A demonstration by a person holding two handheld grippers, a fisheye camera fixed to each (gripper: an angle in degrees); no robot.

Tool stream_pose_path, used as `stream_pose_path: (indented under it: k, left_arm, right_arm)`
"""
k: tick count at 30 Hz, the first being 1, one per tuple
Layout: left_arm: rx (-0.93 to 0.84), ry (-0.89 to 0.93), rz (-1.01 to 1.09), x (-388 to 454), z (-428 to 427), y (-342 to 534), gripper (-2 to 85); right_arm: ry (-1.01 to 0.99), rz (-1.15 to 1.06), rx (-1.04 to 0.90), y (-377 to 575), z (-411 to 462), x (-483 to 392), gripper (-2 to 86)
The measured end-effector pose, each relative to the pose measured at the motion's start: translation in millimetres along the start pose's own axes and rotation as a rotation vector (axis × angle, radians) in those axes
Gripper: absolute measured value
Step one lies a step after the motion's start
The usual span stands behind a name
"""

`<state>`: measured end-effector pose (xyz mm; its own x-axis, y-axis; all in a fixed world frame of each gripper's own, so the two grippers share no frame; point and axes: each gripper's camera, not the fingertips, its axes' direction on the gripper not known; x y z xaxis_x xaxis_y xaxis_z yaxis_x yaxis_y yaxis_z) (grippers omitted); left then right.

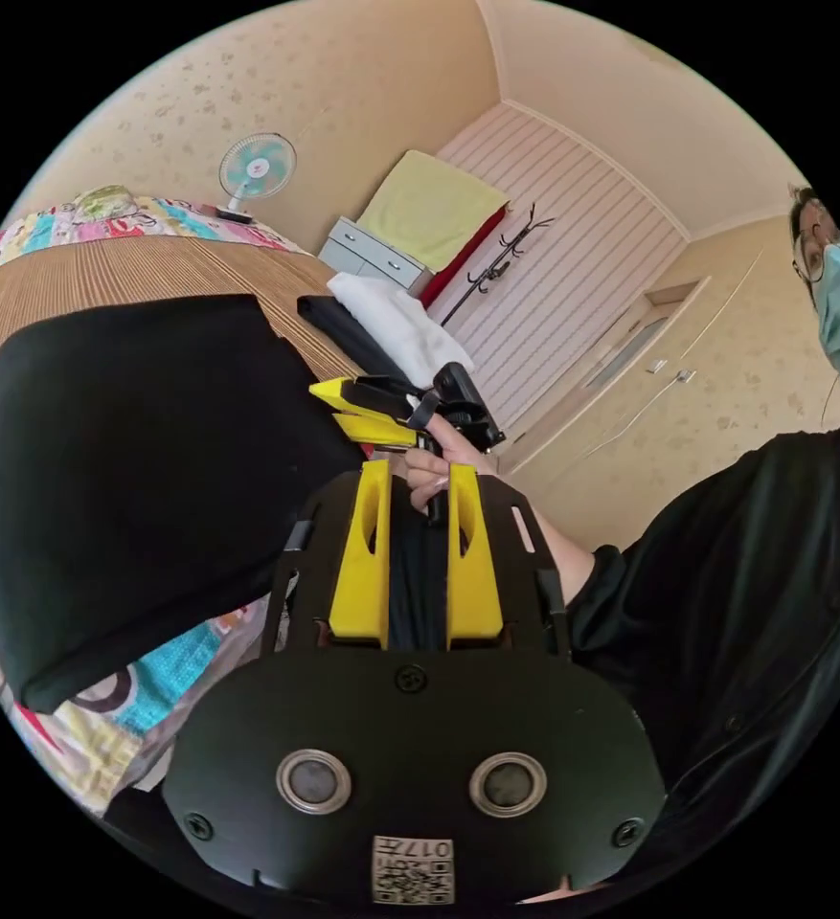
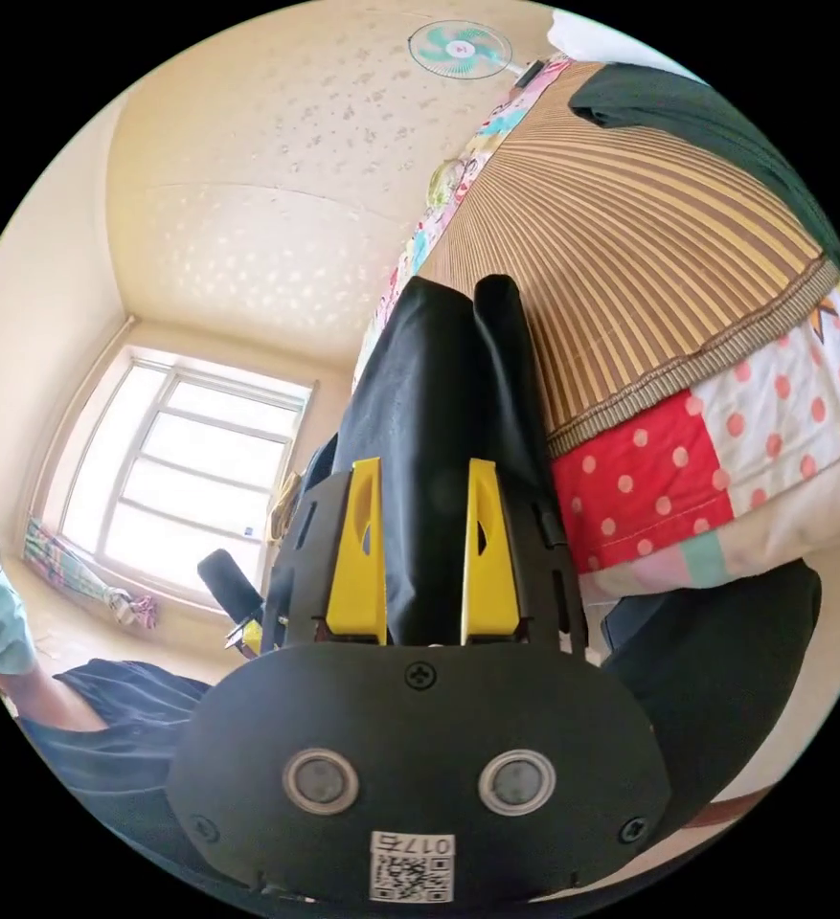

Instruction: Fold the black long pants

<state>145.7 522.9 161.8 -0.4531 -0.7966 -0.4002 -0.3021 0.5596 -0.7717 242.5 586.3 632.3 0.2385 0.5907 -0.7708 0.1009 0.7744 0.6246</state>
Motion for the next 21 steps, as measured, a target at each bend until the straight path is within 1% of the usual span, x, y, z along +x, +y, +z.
stream_pose_path:
  k: [1,3,4,6,8,9,12,14,15,18,19,21]
  left_arm:
    - [0.021,-0.024,-0.018,-6,-11,1,9.4]
    - [0.097,-0.133,-0.102,-34,-53,8,9.9]
    - [0.117,-0.161,-0.122,-42,-64,10,10.1]
    - [0.217,-0.247,-0.204,-71,-107,22,10.9]
    - [0.266,-0.249,-0.275,-96,-130,31,11.2]
    - [0.275,-0.227,-0.326,-115,-140,36,11.8]
    - [0.265,-0.210,-0.431,-159,-144,45,14.8]
    - [0.244,-0.238,-0.452,-177,-139,44,15.8]
    - [0.232,-0.251,-0.458,-187,-136,41,16.3]
    - [0.197,-0.264,-0.453,-212,-129,26,17.3]
    - [0.180,-0.264,-0.454,-218,-128,23,17.7]
    - [0.103,-0.226,-0.462,-244,-119,10,20.1]
  right_arm:
    - [0.050,-0.003,-0.024,-7,6,-7,8.8]
    - [0.135,-0.055,-0.069,-18,10,-28,6.3]
    - [0.178,-0.125,-0.072,-23,6,-51,5.1]
    - [0.182,-0.191,-0.065,-28,-6,-86,4.2]
    - [0.183,-0.210,-0.031,-28,-28,-114,3.8]
    - [0.191,-0.210,-0.020,-28,-33,-116,3.8]
    - [0.331,-0.139,-0.015,-27,-42,-97,4.3]
    - [0.461,-0.072,-0.048,-29,-33,-62,5.4]
    - [0.474,-0.079,-0.053,-29,-29,-55,5.9]
    - [0.340,-0.074,-0.005,-28,-46,-41,8.6]
    - [0.300,-0.054,0.039,-26,-61,-42,10.3]
    - [0.262,-0.010,0.090,-25,-83,-39,12.2]
